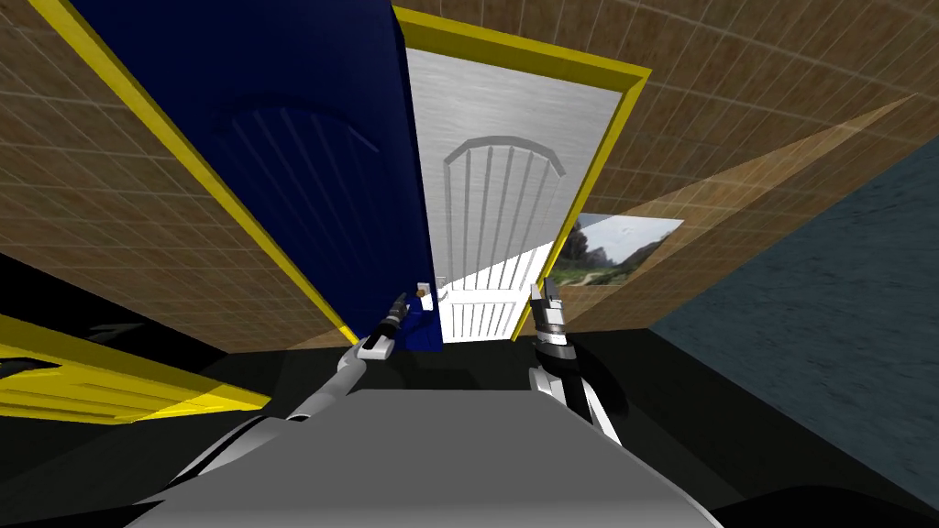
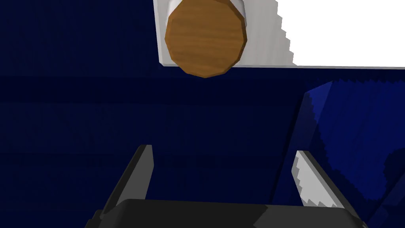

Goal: Pull the door open

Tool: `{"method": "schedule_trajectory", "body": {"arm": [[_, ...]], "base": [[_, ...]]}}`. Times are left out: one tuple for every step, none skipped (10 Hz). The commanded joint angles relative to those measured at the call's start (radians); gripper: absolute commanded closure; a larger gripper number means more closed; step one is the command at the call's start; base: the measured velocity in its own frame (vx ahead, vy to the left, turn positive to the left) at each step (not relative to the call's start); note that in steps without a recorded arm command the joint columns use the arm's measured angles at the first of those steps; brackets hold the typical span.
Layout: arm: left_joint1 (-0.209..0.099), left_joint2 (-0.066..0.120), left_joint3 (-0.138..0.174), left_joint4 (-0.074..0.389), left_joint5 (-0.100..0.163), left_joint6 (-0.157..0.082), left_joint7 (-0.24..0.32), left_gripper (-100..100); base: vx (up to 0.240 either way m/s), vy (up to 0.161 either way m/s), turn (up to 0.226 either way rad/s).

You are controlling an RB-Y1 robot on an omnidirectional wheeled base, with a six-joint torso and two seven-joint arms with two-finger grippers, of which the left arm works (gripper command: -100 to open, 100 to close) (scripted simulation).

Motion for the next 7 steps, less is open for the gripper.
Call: {"method": "schedule_trajectory", "body": {"arm": [[-0.008, -0.009, -0.006, -0.012, -0.002, 0.0, -0.001, -100], [-0.02, -0.018, -0.013, -0.018, -0.004, -0.001, -0.001, -100], [-0.014, -0.015, -0.008, -0.016, -0.003, 0.002, -0.003, -100], [-0.014, -0.015, -0.008, -0.016, -0.003, 0.002, -0.003, 100], [-0.014, -0.015, -0.008, -0.016, -0.003, 0.002, -0.003, 100], [-0.014, -0.015, -0.008, -0.016, -0.003, 0.002, -0.003, 100], [-0.014, -0.015, -0.008, -0.016, -0.003, 0.002, -0.003, 100]], "base": [[0.206, -0.074, -0.117], [0.202, -0.119, -0.153], [0.09, -0.057, -0.026], [-0.011, 0.008, 0.029], [-0.034, 0.019, -0.014], [-0.027, 0.016, -0.022], [-0.017, 0.008, -0.004]]}}
